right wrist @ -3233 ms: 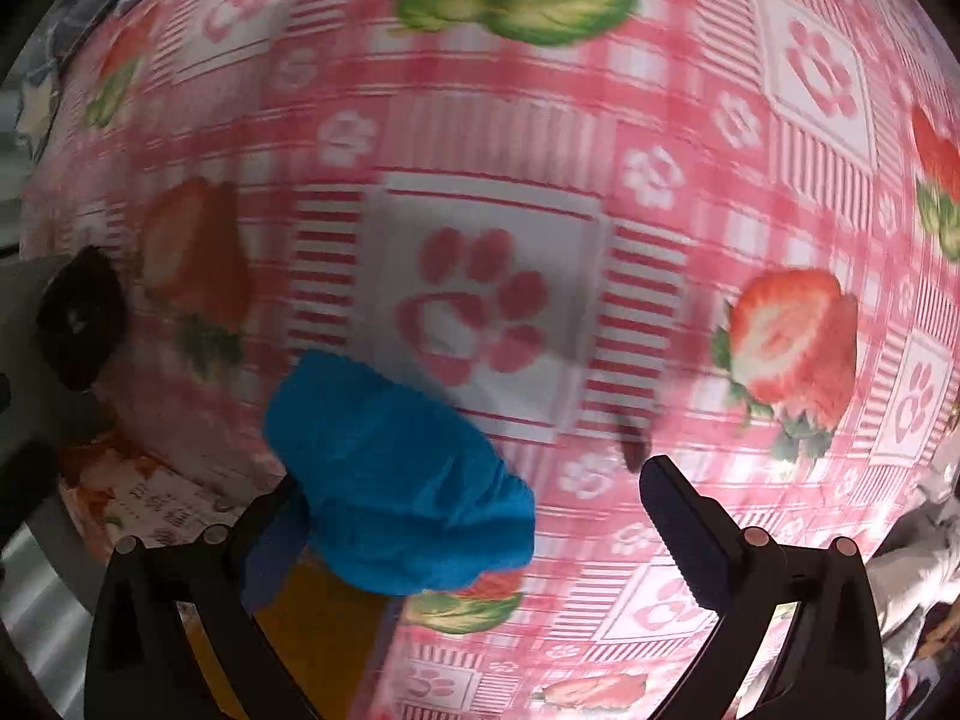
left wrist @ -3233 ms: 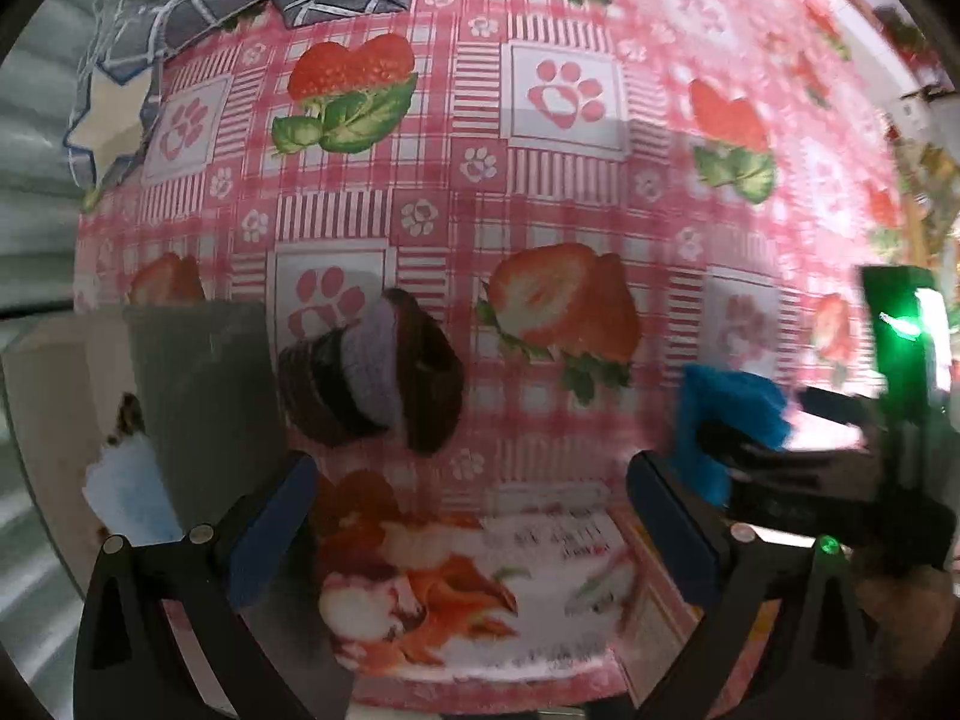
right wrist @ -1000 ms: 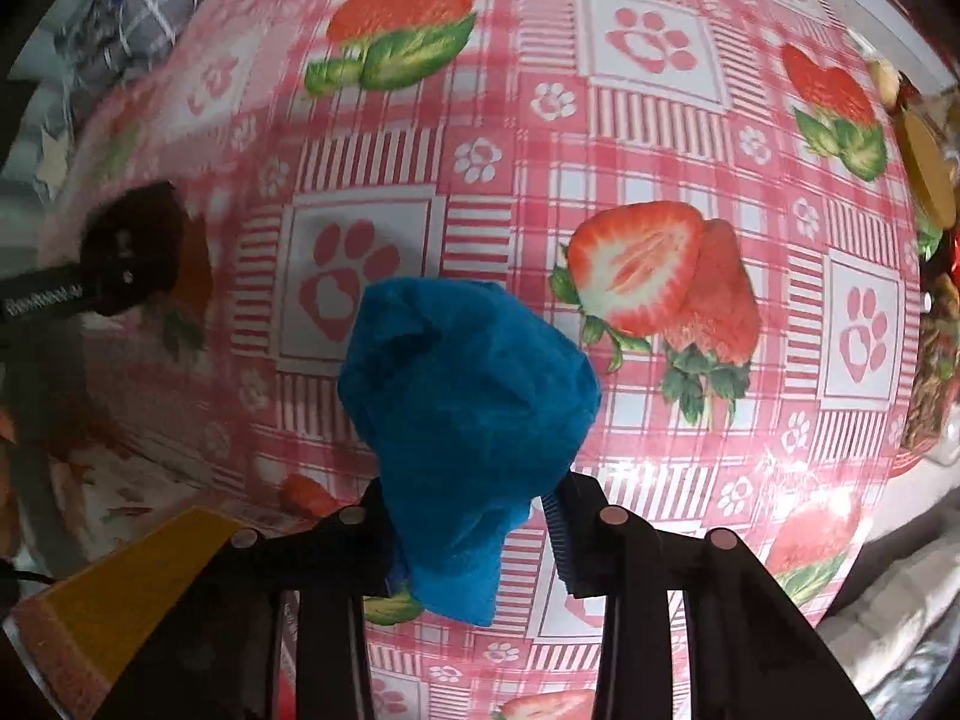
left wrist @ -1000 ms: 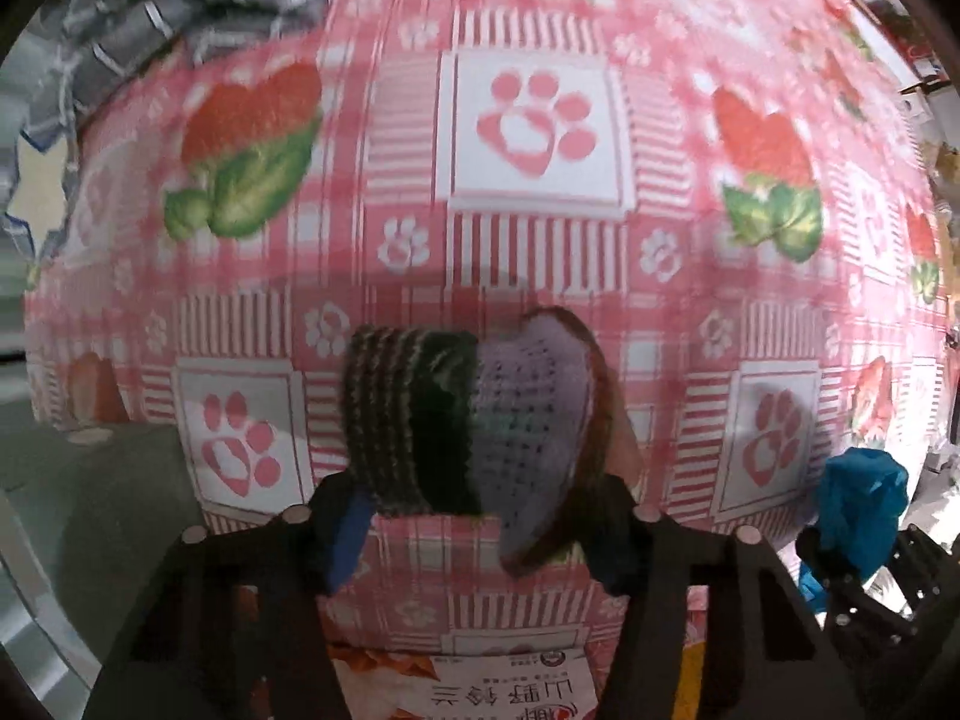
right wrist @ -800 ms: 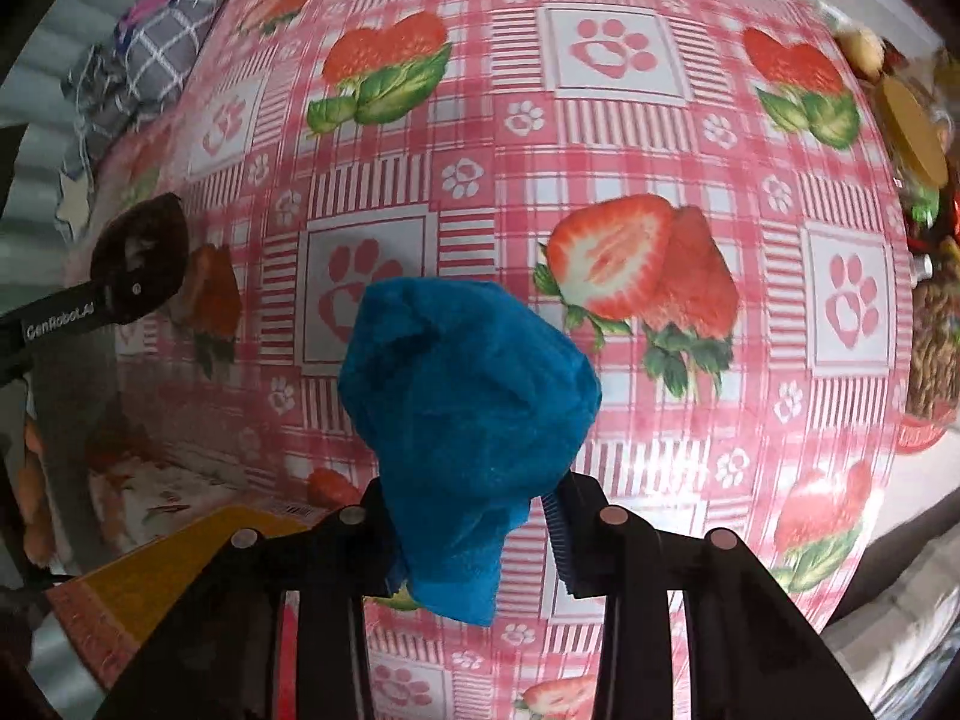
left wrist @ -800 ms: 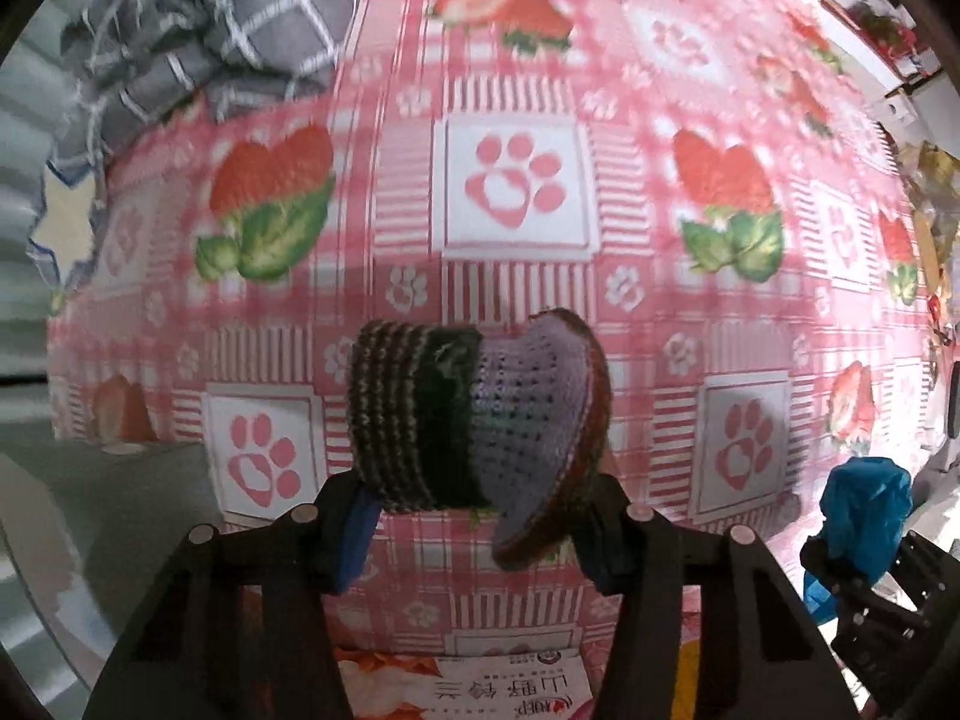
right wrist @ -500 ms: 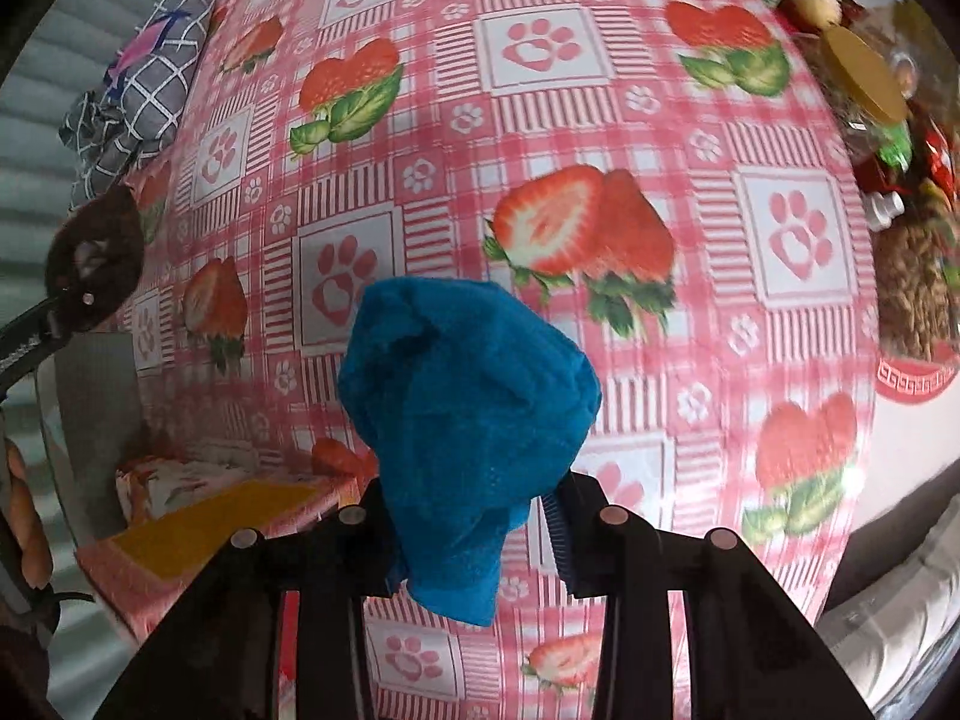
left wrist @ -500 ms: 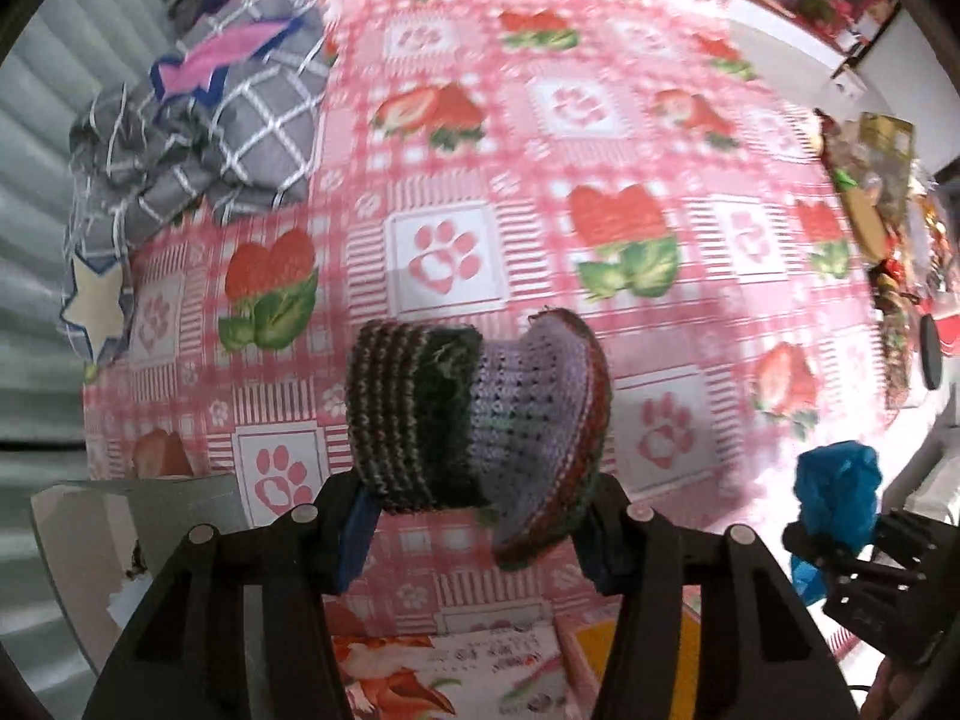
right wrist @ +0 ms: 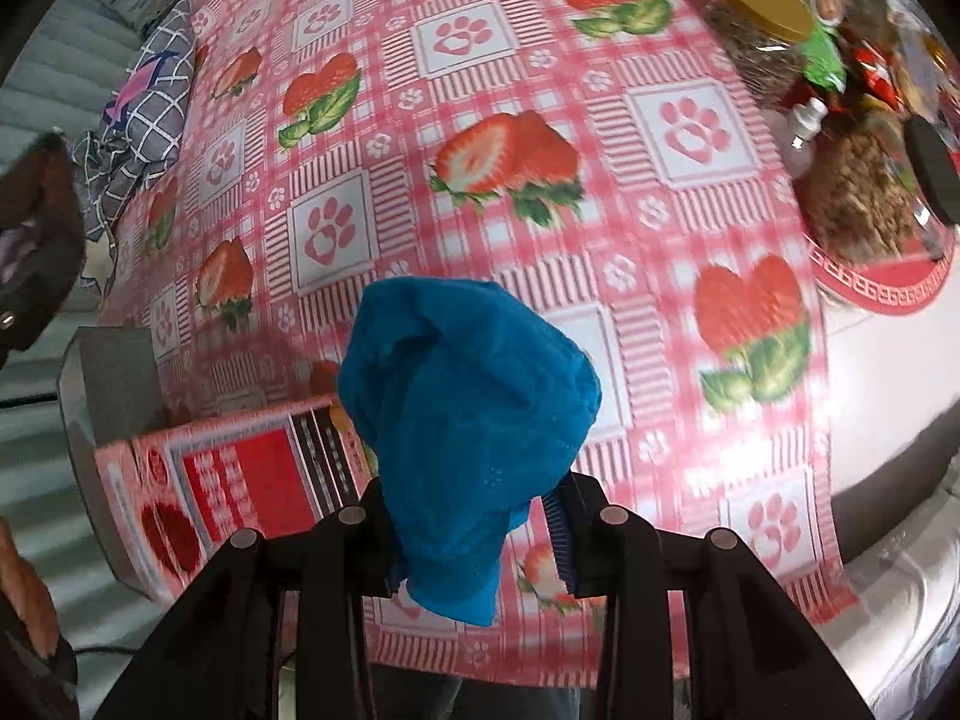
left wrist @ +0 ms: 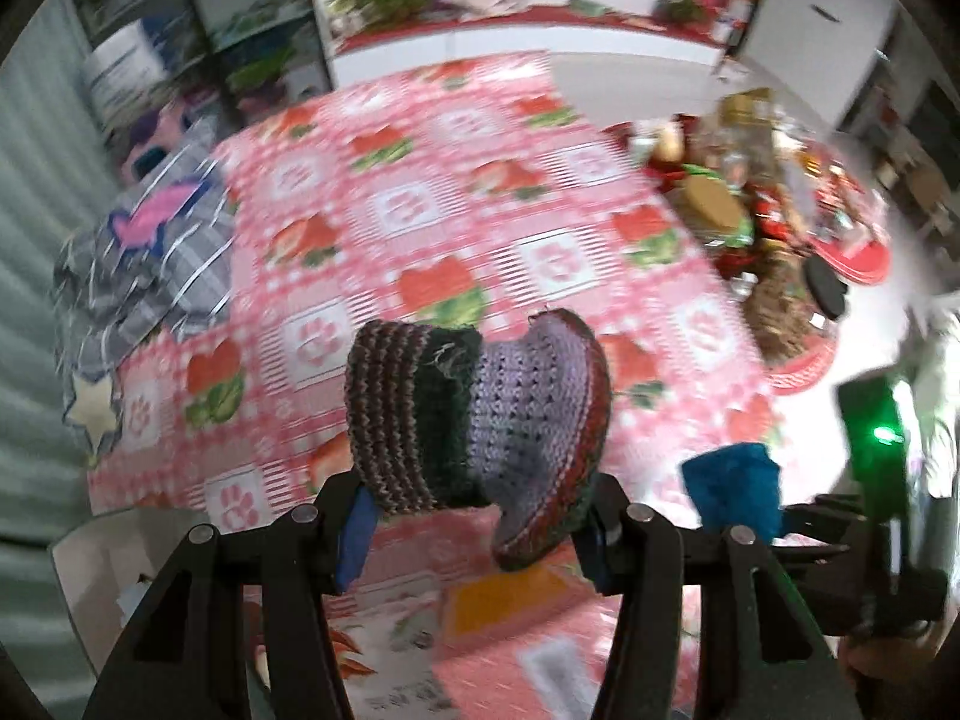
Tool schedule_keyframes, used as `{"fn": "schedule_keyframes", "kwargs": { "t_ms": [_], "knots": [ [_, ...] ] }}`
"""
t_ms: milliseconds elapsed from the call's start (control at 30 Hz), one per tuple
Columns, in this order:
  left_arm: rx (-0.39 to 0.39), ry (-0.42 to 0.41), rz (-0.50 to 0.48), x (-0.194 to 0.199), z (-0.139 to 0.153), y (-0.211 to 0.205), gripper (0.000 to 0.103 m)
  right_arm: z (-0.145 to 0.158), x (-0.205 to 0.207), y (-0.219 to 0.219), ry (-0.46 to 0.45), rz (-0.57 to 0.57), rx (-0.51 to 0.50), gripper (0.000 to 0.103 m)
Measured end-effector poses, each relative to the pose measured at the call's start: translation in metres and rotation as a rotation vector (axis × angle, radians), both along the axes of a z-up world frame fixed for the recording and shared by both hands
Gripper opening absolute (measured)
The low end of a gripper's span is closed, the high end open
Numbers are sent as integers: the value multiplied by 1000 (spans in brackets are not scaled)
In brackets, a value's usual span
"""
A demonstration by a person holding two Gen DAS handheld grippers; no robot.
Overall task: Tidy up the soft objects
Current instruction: 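Lift the knit slipper and blue cloth with both tools and carry toward box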
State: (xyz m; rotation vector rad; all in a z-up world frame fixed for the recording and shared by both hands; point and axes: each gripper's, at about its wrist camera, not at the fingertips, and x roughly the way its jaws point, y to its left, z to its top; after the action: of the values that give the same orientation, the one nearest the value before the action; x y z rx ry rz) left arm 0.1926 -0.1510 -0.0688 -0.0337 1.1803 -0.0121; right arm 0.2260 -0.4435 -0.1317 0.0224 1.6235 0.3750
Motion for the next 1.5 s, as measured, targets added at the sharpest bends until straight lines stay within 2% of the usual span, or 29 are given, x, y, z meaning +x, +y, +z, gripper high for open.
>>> {"fn": "schedule_keyframes", "kwargs": {
  "t_ms": [433, 800, 1233, 1500],
  "knots": [
    [-14, -49, -310, -66, 34, -82, 59, 23, -44, -21, -39, -15, -58, 38],
    [-7, -8, -401, -125, 36, -87, 59, 31, -95, -17, -46, 21, -71, 38],
    [-12, 11, -262, -174, 36, -26, 59, 39, -145, 49, -62, 185, -42, 38],
    [-28, 20, -107, -194, 31, 19, 59, 46, -164, 89, -75, 326, -45, 38]
  ]
}}
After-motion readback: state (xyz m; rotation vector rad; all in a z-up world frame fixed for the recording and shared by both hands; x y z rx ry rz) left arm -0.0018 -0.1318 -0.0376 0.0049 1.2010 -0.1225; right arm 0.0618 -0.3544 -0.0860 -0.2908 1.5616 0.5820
